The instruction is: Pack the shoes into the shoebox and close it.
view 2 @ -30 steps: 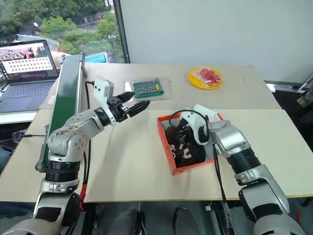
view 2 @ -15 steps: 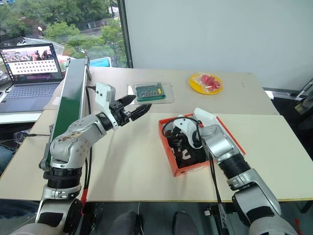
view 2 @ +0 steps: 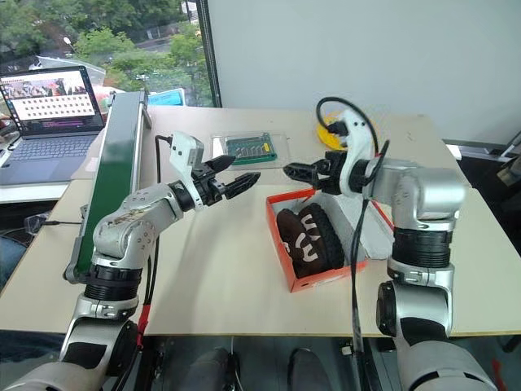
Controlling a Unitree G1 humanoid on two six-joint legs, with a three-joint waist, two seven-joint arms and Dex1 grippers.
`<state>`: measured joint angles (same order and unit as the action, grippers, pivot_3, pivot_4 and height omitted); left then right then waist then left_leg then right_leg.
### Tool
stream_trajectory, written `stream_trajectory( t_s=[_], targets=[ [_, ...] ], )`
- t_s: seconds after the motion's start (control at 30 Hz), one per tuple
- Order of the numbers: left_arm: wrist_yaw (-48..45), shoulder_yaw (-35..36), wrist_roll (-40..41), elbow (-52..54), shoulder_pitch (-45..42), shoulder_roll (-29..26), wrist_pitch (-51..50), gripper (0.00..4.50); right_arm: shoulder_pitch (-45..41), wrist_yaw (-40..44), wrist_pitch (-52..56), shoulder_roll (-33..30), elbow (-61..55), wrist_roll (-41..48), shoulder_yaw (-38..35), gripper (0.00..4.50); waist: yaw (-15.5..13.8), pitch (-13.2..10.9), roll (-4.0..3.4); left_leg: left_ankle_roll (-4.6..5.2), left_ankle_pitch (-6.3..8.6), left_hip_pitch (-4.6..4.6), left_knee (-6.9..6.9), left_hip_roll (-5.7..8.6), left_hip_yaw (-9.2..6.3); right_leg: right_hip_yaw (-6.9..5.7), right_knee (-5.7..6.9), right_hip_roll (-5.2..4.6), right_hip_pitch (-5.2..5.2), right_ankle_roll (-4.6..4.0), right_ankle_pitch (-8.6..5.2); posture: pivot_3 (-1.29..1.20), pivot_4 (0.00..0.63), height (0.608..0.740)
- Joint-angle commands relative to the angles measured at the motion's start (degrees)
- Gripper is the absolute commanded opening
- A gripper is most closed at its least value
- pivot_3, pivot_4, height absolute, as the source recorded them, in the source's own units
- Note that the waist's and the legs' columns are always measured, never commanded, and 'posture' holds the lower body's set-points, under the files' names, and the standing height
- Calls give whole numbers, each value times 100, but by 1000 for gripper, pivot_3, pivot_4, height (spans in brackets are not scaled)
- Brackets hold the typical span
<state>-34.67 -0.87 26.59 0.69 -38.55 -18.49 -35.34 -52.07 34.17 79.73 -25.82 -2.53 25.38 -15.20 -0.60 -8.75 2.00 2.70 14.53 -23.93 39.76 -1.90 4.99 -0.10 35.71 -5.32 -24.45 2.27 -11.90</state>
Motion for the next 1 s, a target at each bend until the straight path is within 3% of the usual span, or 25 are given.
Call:
stream_trajectory(
  t_s=[0.03, 0.13, 0.23, 0.37, 0.5, 0.67, 1.0],
  targets=[
    [-571, -242, 16, 15, -298, -146, 32, 4500, 561, 176, 410, -833, -975, 396, -662, 4470, -45, -2, -3, 1, 0, -6, 1, 3, -3, -6, -2, -1, 0, 1, 0, 0, 150, 740],
    [-1257, -573, 18, 66, -324, -439, -6, 4500, 1751, 234, 636, -1359, -1646, 515, -1133, 3795, -90, -1, -3, 2, 1, -33, 0, 0, -8, -54, -44, -1, 12, 1, 0, 0, 150, 740],
    [-1921, -956, -60, 49, -377, -740, 44, 4500, 2709, 322, 1124, -1259, -2414, 834, -2056, 2811, -41, 0, -17, 4, 2, -39, -1, 0, -10, -46, -56, -1, 8, 2, 0, 0, 150, 740],
    [-2273, -1101, -149, -144, -546, -786, 152, 4500, 3892, 270, 1277, -655, -3268, 1105, -2953, 1337, 31, -3, -29, 6, 3, -29, 4, -2, -30, -31, -65, 3, 7, 6, -1, 0, 150, 740],
    [-2733, -1277, -206, -187, -691, -849, 115, 4500, 5374, 361, 619, 131, -3560, 1225, -3407, 22, -14, 1, -35, 4, 1, -7, 3, -5, -49, -40, -56, 12, 30, -2, -7, 0, 150, 740],
    [-2974, -1421, -405, -194, -829, -985, 133, 4500, 6078, 112, -733, 602, -2892, 899, -3016, 22, 68, 10, -57, 8, 3, 4, 6, 4, -30, 1, -51, 6, 25, 7, -5, 0, 150, 740],
    [-3019, -1199, -562, 89, -1191, -1387, -54, 4500, 5450, -245, -3363, 805, -356, 205, -2101, 22, 133, 10, -63, 9, 4, 18, -4, 4, -11, 24, -43, 12, 17, 11, -13, 0, 150, 740]
  ],
)
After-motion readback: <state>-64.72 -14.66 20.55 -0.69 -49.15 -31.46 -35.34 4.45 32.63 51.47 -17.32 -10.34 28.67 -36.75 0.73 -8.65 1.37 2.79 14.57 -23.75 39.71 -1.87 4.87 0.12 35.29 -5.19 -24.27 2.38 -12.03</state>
